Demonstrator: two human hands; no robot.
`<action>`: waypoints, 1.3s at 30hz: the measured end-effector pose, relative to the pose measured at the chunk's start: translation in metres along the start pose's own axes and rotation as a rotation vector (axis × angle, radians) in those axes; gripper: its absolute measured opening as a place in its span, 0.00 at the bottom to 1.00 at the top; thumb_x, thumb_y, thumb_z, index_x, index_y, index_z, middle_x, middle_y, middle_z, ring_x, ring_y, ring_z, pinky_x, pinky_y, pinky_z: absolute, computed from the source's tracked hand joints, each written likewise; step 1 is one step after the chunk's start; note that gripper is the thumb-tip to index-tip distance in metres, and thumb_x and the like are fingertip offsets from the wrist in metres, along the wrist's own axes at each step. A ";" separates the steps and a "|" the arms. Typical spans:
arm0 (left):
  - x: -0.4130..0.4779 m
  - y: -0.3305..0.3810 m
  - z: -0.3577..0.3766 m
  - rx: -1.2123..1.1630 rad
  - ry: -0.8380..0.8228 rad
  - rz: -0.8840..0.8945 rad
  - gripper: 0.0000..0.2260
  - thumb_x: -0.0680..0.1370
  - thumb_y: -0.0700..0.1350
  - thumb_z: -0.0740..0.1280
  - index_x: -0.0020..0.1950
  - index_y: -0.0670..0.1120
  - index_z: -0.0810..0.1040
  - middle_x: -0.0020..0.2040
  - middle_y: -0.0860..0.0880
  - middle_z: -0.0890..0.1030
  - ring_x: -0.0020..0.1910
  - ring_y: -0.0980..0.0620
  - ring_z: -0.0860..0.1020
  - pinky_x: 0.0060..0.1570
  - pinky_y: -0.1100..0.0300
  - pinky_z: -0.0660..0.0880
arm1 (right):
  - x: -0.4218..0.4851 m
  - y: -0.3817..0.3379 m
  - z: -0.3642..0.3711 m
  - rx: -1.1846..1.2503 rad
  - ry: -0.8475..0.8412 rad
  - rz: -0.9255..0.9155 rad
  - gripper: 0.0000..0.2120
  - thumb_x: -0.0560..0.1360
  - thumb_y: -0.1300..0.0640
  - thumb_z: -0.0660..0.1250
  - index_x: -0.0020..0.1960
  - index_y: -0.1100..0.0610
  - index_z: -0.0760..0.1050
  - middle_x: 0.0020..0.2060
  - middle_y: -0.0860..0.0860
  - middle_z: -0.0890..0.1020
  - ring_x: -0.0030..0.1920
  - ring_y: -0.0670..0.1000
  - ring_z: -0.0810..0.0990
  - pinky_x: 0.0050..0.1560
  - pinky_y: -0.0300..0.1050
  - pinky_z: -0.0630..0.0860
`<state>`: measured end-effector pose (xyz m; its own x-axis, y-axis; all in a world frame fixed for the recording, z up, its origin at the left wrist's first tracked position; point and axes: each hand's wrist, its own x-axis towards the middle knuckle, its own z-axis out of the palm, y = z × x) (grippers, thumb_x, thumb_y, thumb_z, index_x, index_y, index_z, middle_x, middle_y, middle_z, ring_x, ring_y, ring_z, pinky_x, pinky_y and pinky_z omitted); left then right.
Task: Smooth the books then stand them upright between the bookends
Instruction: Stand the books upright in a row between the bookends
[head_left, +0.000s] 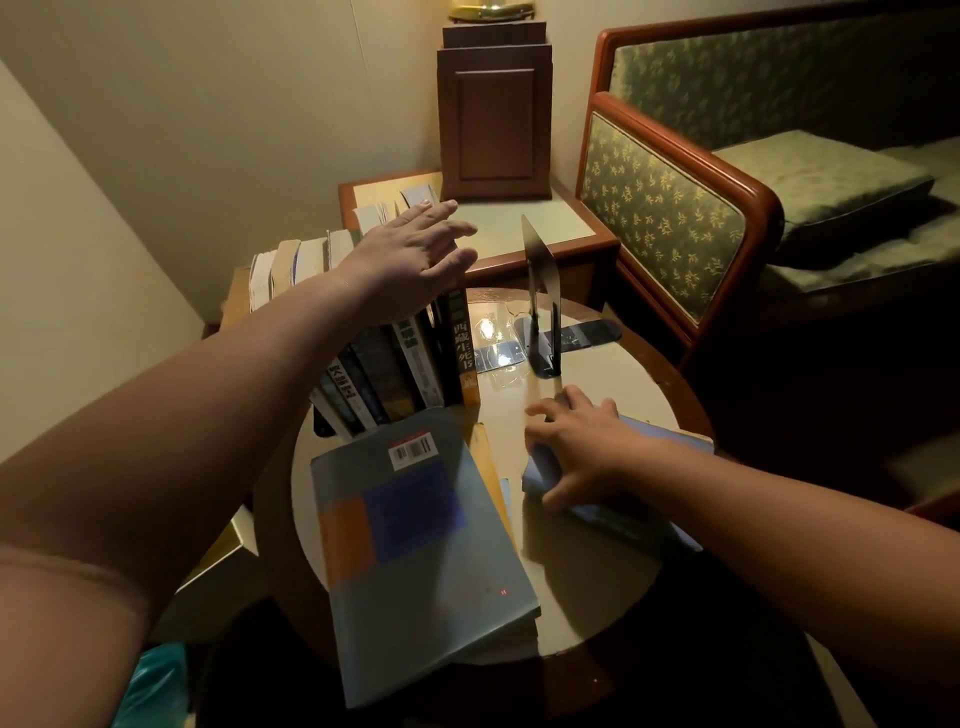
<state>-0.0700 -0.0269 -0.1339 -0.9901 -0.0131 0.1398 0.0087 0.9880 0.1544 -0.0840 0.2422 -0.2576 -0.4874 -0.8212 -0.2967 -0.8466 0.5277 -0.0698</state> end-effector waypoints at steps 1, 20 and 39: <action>0.000 0.000 0.000 -0.001 0.000 0.001 0.26 0.81 0.66 0.46 0.78 0.60 0.60 0.81 0.54 0.51 0.80 0.51 0.46 0.76 0.48 0.46 | -0.001 0.000 -0.001 0.027 0.014 -0.016 0.30 0.66 0.32 0.72 0.62 0.43 0.69 0.73 0.48 0.63 0.72 0.58 0.58 0.62 0.63 0.65; 0.000 -0.001 0.001 0.002 0.005 0.015 0.28 0.79 0.68 0.45 0.77 0.60 0.61 0.81 0.54 0.51 0.80 0.52 0.46 0.75 0.48 0.47 | 0.006 -0.009 -0.023 0.507 0.990 -0.334 0.27 0.67 0.44 0.77 0.59 0.55 0.73 0.65 0.57 0.74 0.70 0.54 0.66 0.69 0.50 0.68; -0.002 -0.001 0.001 -0.007 0.011 0.003 0.29 0.79 0.68 0.45 0.77 0.59 0.62 0.81 0.54 0.52 0.80 0.51 0.47 0.75 0.49 0.47 | -0.061 -0.010 -0.064 0.116 0.460 -0.135 0.32 0.71 0.41 0.71 0.72 0.40 0.64 0.73 0.52 0.60 0.74 0.59 0.57 0.64 0.54 0.74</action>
<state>-0.0682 -0.0272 -0.1351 -0.9884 -0.0124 0.1513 0.0123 0.9869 0.1610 -0.0595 0.2728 -0.1783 -0.4409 -0.8810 0.1714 -0.8920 0.4089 -0.1924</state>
